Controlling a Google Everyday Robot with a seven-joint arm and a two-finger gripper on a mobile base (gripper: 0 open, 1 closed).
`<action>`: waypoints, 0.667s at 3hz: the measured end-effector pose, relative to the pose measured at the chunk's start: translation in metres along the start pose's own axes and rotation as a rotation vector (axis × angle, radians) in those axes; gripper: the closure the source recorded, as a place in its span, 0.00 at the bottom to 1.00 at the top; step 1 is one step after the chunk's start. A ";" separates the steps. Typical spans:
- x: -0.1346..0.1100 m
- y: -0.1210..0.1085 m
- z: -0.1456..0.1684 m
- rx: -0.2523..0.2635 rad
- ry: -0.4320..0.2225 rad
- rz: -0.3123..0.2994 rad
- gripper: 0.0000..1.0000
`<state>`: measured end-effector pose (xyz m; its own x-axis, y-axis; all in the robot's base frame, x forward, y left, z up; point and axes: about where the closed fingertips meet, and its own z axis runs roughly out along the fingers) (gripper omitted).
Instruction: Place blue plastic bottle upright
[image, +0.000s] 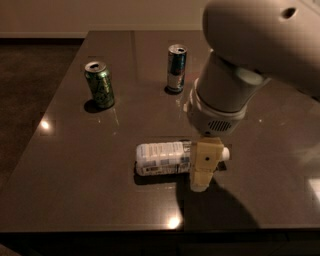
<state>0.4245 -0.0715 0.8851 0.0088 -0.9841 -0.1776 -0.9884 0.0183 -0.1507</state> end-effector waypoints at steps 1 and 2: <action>-0.004 0.003 0.019 -0.041 -0.001 -0.024 0.00; -0.007 0.005 0.030 -0.074 -0.002 -0.043 0.16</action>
Offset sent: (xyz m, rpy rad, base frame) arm 0.0001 0.0158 -0.0440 -0.0088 0.1070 0.0834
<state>0.4241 -0.0593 0.8560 0.0519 -0.9834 -0.1739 -0.9956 -0.0372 -0.0865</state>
